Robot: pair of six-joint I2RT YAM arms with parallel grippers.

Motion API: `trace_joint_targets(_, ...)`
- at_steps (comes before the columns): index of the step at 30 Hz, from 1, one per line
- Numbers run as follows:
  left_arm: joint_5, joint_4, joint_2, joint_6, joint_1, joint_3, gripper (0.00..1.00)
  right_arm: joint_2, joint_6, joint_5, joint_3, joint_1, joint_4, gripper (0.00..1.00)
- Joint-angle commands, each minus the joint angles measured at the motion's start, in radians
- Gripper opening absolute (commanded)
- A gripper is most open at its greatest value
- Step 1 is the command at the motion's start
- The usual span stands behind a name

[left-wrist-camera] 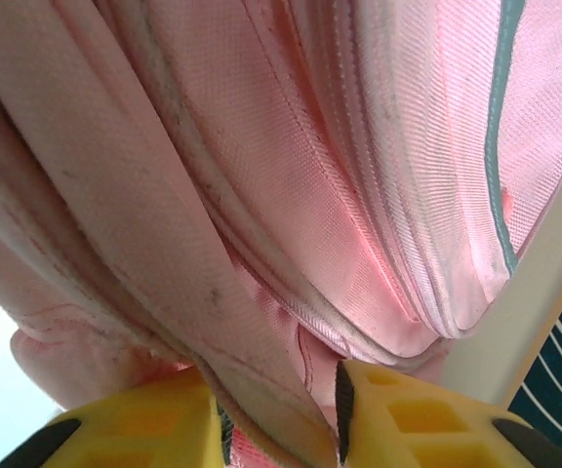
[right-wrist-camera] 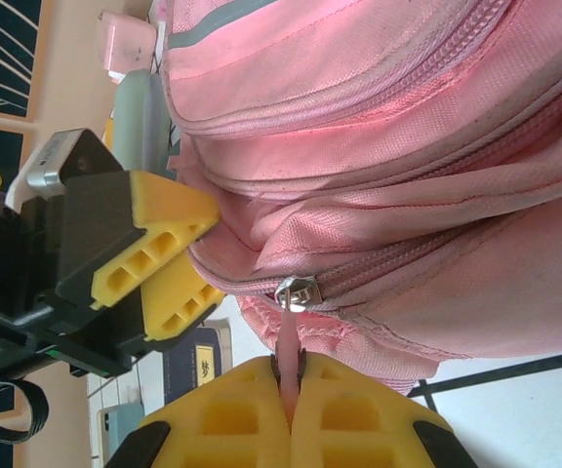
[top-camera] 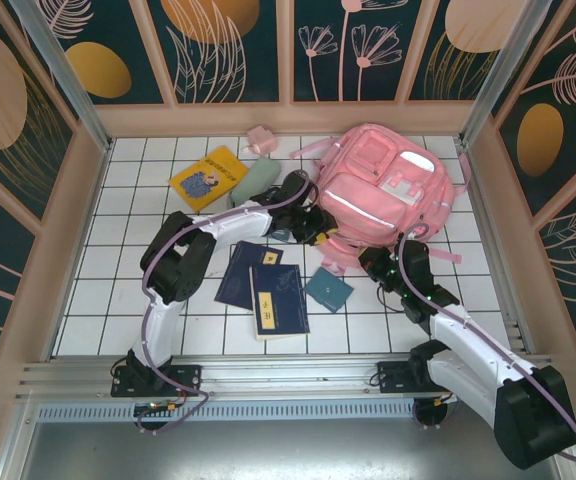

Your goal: Pack the student bag

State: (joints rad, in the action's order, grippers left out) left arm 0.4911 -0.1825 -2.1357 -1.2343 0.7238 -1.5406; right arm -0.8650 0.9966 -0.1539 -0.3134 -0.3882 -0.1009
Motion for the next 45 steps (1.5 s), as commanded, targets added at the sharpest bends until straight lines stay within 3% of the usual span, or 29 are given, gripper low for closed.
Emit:
trace_joint_targets(1, 0.018, 0.04, -0.021, -0.022, 0.002, -0.023, 0.17, 0.013, -0.05, 0.003, -0.045, -0.014, -0.027, 0.0)
trace_joint_targets(4, -0.013, 0.031, 0.012, -0.009, -0.008, -0.016, 0.0, 0.026, -0.087, 0.033, -0.05, -0.013, 0.027, 0.0)
trace_joint_targets(14, -0.062, 0.073, 0.156, -0.053, -0.111, 0.127, 0.0, 0.109, -0.096, 0.153, -0.02, 0.015, 0.144, 0.0)
trace_joint_targets(30, -0.07, 0.082, 0.213, -0.039, -0.143, 0.185, 0.0, 0.099, -0.192, 0.104, -0.034, 0.262, 0.158, 0.0)
trace_joint_targets(45, -0.06, 0.083, 0.218, -0.032, -0.147, 0.183, 0.0, -0.024, -0.272, 0.317, -0.072, 0.42, 0.118, 0.0)
